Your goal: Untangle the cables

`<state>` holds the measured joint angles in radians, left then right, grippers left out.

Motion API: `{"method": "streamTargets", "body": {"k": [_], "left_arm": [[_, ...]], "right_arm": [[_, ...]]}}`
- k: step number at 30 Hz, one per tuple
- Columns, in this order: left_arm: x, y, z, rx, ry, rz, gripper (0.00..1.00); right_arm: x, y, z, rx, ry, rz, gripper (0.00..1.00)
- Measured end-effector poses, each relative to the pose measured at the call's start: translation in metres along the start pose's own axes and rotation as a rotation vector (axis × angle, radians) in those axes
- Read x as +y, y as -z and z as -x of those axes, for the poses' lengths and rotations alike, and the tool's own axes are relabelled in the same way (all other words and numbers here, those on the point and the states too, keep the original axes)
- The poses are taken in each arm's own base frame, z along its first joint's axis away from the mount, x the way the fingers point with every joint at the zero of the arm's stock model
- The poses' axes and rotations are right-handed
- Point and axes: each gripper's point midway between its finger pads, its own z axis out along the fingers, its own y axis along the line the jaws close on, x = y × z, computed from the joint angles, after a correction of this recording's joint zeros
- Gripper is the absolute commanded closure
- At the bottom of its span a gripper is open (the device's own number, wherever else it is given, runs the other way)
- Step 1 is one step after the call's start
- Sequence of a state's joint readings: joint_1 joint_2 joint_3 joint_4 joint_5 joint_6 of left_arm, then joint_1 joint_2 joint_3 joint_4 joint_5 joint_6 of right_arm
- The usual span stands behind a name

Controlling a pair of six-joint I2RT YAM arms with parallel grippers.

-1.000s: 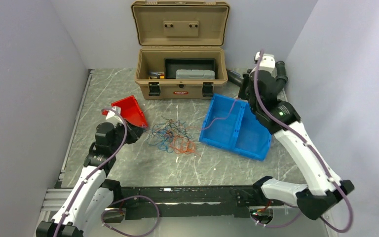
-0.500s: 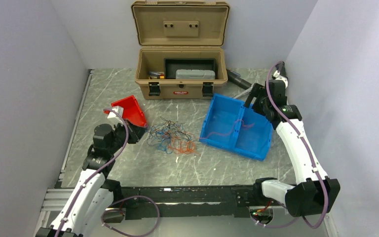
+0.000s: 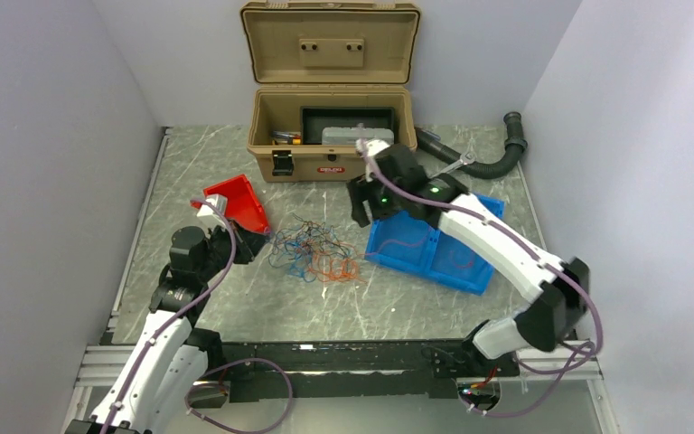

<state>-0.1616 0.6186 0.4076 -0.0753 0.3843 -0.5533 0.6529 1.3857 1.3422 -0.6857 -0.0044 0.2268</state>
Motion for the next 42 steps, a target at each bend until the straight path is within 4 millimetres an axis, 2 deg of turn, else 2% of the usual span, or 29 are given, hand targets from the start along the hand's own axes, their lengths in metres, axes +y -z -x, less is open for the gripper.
{"method": "streamTargets", "body": {"k": [2,4,5,9,13,15,21,31,33,39,42], "left_arm": [[0.000,0.000,0.000,0.001,-0.004,0.001,1.00],[0.001,0.000,-0.001,0.003,-0.009,0.003,1.00],[0.002,0.000,-0.001,0.005,-0.009,0.005,1.00],[0.002,0.001,-0.002,0.007,-0.011,0.010,1.00],[0.000,0.003,0.000,-0.004,-0.015,0.003,1.00],[0.000,0.003,0.001,-0.007,-0.017,0.001,1.00],[0.000,0.003,0.001,-0.006,-0.016,0.001,1.00],[0.002,0.001,-0.002,0.007,-0.010,0.008,1.00],[0.002,0.001,-0.002,0.007,-0.010,0.008,1.00],[0.003,0.000,-0.003,0.011,-0.008,0.011,1.00],[0.003,0.000,-0.003,0.011,-0.009,0.011,1.00]], "right_arm": [[0.017,-0.019,-0.009,0.066,0.075,0.027,0.35],[0.025,-0.041,-0.019,0.135,0.134,0.036,0.38],[0.027,-0.056,-0.024,0.177,0.161,0.033,0.39],[0.029,-0.086,-0.033,0.259,0.225,0.031,0.44],[0.028,-0.111,-0.037,0.312,0.276,0.029,0.47],[0.026,-0.120,-0.045,0.344,0.296,0.030,0.47],[0.026,-0.135,-0.069,0.423,0.316,0.062,0.48],[0.030,-0.141,-0.108,0.494,0.304,0.139,0.53],[0.029,-0.142,-0.116,0.509,0.302,0.146,0.57],[0.029,-0.147,-0.120,0.501,0.300,0.152,0.58],[0.030,-0.150,-0.117,0.482,0.302,0.153,0.63]]}}
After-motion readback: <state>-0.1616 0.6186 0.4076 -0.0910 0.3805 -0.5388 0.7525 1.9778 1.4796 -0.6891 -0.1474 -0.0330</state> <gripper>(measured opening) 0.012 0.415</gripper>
